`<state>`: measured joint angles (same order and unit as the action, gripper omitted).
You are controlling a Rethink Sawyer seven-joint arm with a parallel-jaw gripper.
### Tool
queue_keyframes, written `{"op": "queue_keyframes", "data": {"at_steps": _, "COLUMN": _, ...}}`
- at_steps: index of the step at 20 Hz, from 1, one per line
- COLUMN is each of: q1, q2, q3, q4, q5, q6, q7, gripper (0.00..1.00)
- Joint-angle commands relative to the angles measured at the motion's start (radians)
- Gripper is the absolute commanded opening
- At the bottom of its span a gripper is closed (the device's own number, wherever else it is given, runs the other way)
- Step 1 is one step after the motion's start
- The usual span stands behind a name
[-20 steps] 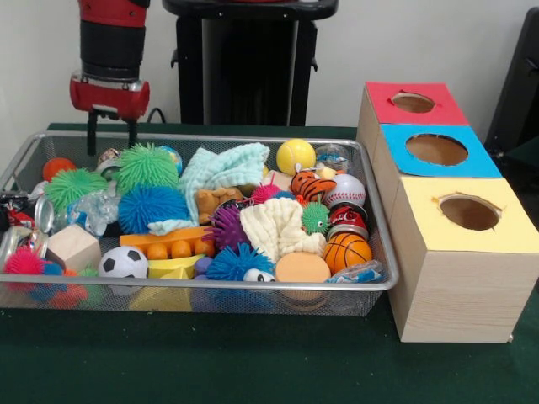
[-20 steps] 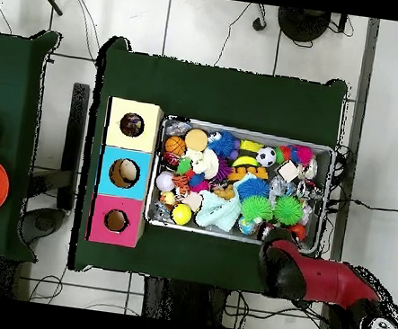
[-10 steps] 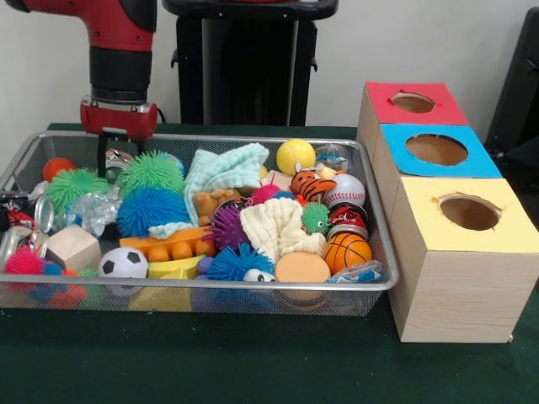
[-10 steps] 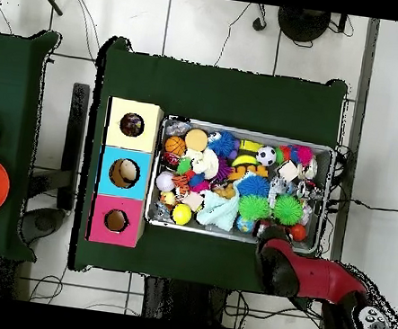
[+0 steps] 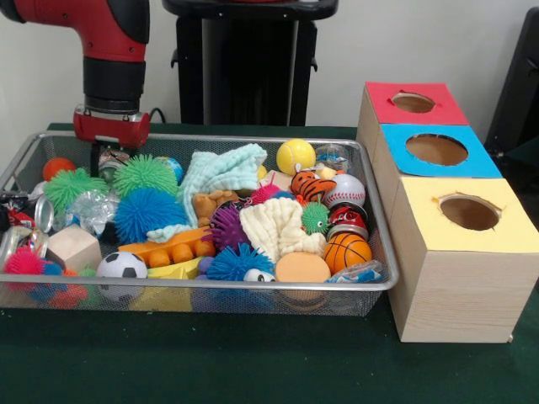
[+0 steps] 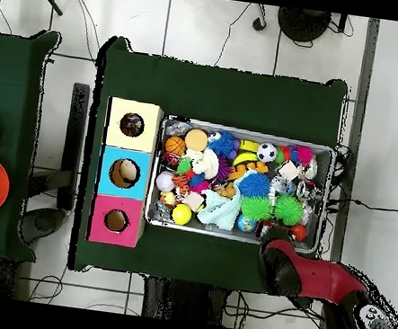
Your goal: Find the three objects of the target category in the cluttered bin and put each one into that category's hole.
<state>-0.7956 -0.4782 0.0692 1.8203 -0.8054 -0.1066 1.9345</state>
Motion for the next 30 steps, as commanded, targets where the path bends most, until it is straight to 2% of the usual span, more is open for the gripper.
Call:
{"op": "queue_keyframes", "data": {"at_steps": 1, "q1": -0.035, "q2": 0.065, "q3": 0.021, "q4": -0.074, "q5": -0.057, "q6": 0.026, "q7": 0.027, "gripper": 1.0}}
{"op": "queue_keyframes", "data": {"at_steps": 9, "q1": -0.04, "q2": 0.046, "q3": 0.014, "q4": -0.055, "q5": -0.05, "q6": 0.049, "q7": 0.025, "gripper": 1.0}}
{"op": "queue_keyframes", "data": {"at_steps": 15, "q1": -0.017, "q2": 0.066, "q3": -0.028, "q4": -0.066, "q5": -0.036, "q6": 0.041, "q7": 0.04, "gripper": 1.0}}
{"op": "queue_keyframes", "data": {"at_steps": 20, "q1": -0.047, "q2": 0.063, "q3": 0.008, "q4": -0.052, "q5": -0.029, "q6": 0.095, "q7": 0.022, "gripper": 1.0}}
{"op": "queue_keyframes", "data": {"at_steps": 25, "q1": 0.034, "q2": 0.076, "q3": -0.085, "q4": -0.059, "q5": -0.009, "q6": 0.064, "q7": 0.062, "gripper": 1.0}}
{"op": "queue_keyframes", "data": {"at_steps": 30, "q1": 0.064, "q2": 0.07, "q3": -0.12, "q4": -0.054, "q5": -0.003, "q6": 0.062, "q7": 0.07, "gripper": 1.0}}
